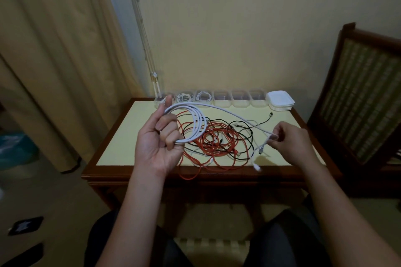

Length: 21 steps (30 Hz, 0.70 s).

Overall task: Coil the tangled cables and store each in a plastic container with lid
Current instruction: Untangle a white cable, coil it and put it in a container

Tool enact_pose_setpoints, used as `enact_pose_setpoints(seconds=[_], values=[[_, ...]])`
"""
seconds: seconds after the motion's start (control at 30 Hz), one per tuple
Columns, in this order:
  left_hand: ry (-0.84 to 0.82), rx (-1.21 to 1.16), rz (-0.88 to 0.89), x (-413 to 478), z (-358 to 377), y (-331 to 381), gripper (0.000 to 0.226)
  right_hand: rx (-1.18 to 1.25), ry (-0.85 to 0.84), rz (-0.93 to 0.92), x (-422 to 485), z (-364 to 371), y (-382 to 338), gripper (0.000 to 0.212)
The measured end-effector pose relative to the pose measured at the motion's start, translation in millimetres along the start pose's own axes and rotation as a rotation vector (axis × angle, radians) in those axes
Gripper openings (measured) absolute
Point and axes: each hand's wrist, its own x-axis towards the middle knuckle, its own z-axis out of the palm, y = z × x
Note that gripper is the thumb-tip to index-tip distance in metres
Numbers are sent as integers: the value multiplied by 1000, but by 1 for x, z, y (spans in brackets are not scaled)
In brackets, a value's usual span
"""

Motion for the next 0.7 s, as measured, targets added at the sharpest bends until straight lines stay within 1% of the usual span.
enact_pose_setpoints(seconds=[0.03, 0.07, 0.13, 0.27, 0.37, 0.4, 0.5, 0.57, 0.63, 0.7], values=[[4, -5, 1, 0, 0, 0, 25, -45, -35, -22, 0, 2, 2, 19], [9, -10, 0, 0, 0, 0, 26, -100, -79, -35, 1, 4, 2, 20], [21, -9, -4, 1, -1, 0, 26, -177, -151, -21, 2, 7, 4, 32], [26, -6, -12, 1, -2, -1, 25, -324, -248, -47, 4, 13, 3, 38], [59, 13, 8, 0, 1, -1, 26, -455, -292, -83, 6, 16, 1, 50], [69, 21, 16, -1, 2, -1, 26, -464, -293, -81, 6, 16, 1, 56], [72, 16, 20, -1, 2, -2, 26, -493, -280, -86, 2, 15, -1, 86], [78, 24, 22, -1, 3, -1, 26, -501, -274, -78, 0, 14, -1, 95], [77, 34, 24, -1, 3, -1, 26, -484, -281, -75, 1, 12, -1, 90], [79, 49, 24, -1, 5, -2, 26, -433, -263, -88, 4, 10, 2, 72]])
